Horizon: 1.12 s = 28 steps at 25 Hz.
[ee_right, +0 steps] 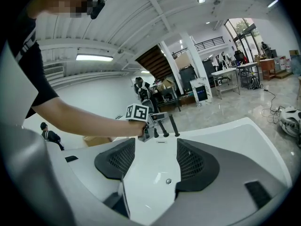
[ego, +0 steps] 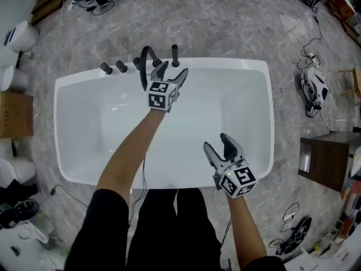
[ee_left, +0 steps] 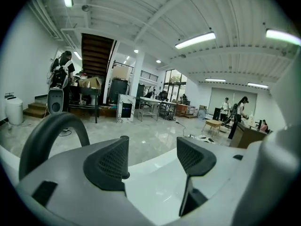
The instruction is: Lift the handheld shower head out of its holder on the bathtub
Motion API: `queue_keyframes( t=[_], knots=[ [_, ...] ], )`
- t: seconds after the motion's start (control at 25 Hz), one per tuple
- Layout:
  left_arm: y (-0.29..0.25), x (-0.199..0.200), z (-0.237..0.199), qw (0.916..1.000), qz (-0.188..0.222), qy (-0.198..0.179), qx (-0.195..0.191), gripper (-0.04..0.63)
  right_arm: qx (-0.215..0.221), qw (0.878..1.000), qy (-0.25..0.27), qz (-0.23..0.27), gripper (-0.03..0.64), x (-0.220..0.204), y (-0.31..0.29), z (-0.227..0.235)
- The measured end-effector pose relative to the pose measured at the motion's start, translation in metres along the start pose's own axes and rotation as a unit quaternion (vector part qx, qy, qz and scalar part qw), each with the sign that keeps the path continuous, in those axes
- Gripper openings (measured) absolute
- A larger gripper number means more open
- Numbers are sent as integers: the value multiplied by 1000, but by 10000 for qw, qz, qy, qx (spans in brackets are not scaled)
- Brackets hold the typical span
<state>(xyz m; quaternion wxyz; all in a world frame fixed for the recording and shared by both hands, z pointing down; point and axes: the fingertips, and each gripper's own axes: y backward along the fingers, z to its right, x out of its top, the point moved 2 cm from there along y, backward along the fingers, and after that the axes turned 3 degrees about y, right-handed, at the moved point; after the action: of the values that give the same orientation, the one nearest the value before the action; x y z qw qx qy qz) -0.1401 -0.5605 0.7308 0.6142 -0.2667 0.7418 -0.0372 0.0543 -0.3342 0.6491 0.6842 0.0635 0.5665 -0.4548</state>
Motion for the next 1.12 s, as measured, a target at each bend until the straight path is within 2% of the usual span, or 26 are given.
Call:
queue_keyframes(
  t=[0.2, 0.36, 0.4, 0.52, 0.84, 1.04, 1.12],
  knots=[
    [-26, -16, -21, 9998, -162, 80, 128, 310, -1, 9999, -34, -104, 244, -19, -4, 2],
    [-43, -22, -41, 9973, -59, 656, 339, 310, 22, 9998, -41, -216, 244, -35, -7, 1],
    [-45, -23, -44, 9970, -27, 689, 357, 310, 29, 9997, -50, -233, 244, -39, -8, 1],
    [-55, -30, -50, 9984, -130, 419, 355, 310, 39, 9996, -87, -274, 244, -51, -10, -1],
    [-79, -43, -75, 9976, -187, 418, 512, 310, 31, 9991, -131, -412, 244, -80, -16, 7],
    [-99, -45, -78, 9984, -345, 43, 438, 310, -59, 9988, -179, -444, 244, -87, -16, 18],
    [-104, -46, -82, 9984, -378, 19, 427, 310, -123, 9987, -230, -443, 244, -90, -14, 21]
  ],
)
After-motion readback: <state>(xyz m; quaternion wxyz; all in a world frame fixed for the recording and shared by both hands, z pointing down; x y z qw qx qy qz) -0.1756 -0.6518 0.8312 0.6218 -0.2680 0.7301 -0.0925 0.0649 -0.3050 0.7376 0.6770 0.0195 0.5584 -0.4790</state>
